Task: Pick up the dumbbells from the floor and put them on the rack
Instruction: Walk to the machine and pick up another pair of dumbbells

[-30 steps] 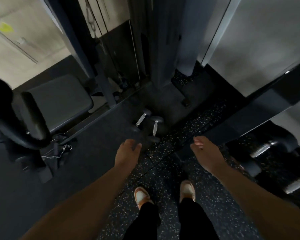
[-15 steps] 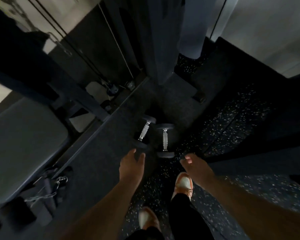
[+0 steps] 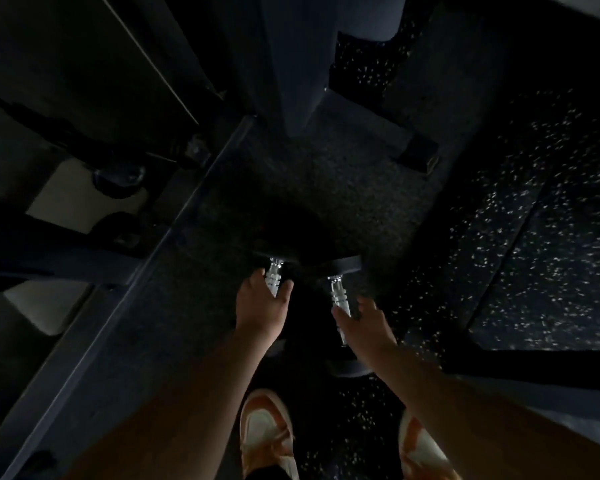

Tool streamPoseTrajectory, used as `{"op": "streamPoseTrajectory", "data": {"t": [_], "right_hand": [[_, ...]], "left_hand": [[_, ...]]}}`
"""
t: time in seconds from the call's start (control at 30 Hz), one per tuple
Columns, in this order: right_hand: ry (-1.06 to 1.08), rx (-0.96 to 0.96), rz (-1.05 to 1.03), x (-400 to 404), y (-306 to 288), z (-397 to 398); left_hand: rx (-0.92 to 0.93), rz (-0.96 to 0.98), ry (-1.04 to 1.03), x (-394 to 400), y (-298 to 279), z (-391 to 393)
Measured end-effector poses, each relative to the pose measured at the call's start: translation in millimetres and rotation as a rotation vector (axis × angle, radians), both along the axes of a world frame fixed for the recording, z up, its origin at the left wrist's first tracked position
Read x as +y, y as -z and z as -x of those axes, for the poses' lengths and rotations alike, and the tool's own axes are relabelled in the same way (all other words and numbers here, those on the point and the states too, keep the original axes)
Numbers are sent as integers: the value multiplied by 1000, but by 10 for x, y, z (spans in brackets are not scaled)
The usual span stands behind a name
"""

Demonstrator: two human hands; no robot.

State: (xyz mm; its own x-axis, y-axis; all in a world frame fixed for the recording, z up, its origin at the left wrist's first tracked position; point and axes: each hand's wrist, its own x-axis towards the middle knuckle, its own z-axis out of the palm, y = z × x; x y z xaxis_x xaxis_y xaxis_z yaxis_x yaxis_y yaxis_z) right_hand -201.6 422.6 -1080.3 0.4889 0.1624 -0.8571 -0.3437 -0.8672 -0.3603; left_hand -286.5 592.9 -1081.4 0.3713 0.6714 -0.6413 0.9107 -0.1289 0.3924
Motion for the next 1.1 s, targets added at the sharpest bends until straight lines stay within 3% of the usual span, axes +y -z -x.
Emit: {"op": "streamPoseTrajectory", "data": {"t": [0.17,0.27,0.6,0.87,1.1], "right_hand": [[15,8,-6,173,737,65],[17,-31,-6,195,979,130],[119,-132,-20,176,1152,164],[155,-82,-36,127,1267,109],[345,-80,-40,-49,1039,160]], "left_hand": [[57,204,-6,279,822,-28],[15,187,-56,293,1061,46],[-59,-9,50,236,1153,76],[-71,74,10,261,1098,78],[-38,96,-53,186,1019,92]]}}
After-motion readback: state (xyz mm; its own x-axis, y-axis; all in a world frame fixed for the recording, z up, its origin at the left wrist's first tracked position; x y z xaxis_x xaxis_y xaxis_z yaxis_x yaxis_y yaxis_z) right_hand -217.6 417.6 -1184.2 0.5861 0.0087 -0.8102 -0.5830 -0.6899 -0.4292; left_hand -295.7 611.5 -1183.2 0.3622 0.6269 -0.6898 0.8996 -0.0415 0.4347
